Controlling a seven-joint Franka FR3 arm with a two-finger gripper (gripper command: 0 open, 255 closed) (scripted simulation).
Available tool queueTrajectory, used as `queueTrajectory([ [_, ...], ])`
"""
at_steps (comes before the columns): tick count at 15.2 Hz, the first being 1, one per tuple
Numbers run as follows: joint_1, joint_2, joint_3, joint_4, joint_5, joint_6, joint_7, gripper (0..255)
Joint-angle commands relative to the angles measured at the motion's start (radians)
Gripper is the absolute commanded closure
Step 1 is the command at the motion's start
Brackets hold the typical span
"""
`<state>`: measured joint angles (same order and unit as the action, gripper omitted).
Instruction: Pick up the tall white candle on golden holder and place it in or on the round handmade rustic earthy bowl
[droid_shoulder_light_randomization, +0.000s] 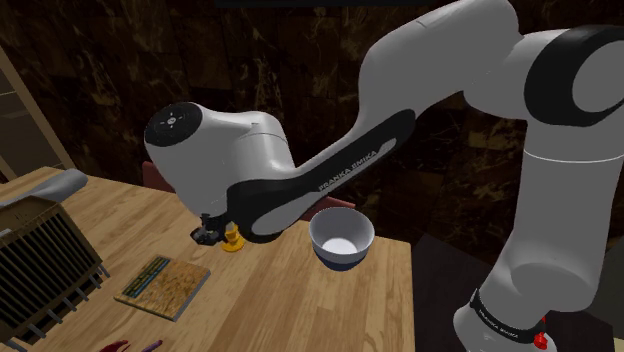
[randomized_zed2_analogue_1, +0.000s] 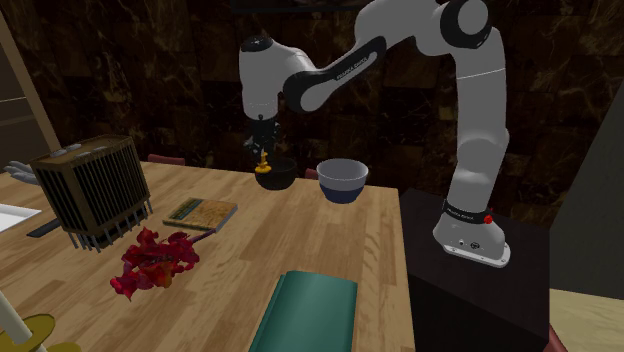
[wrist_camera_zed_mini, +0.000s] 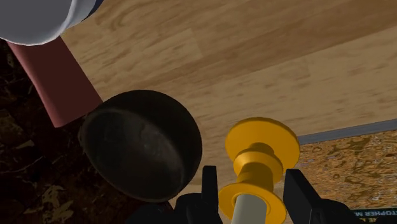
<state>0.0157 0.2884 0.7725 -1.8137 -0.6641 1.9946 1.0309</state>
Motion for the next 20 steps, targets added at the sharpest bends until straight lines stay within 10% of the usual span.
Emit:
queueTrajectory([
  [1,-0.042,-0.022,-0.010,-0.028,0.012,0.034,-0.042,255],
  [14,-0.227,0.024,-0.112,-0.007,-0.005,0.174,-0.287,255],
  [20,-0.227,0.063,-0.134,-0.025,-0.047,0.221,-0.262,255],
])
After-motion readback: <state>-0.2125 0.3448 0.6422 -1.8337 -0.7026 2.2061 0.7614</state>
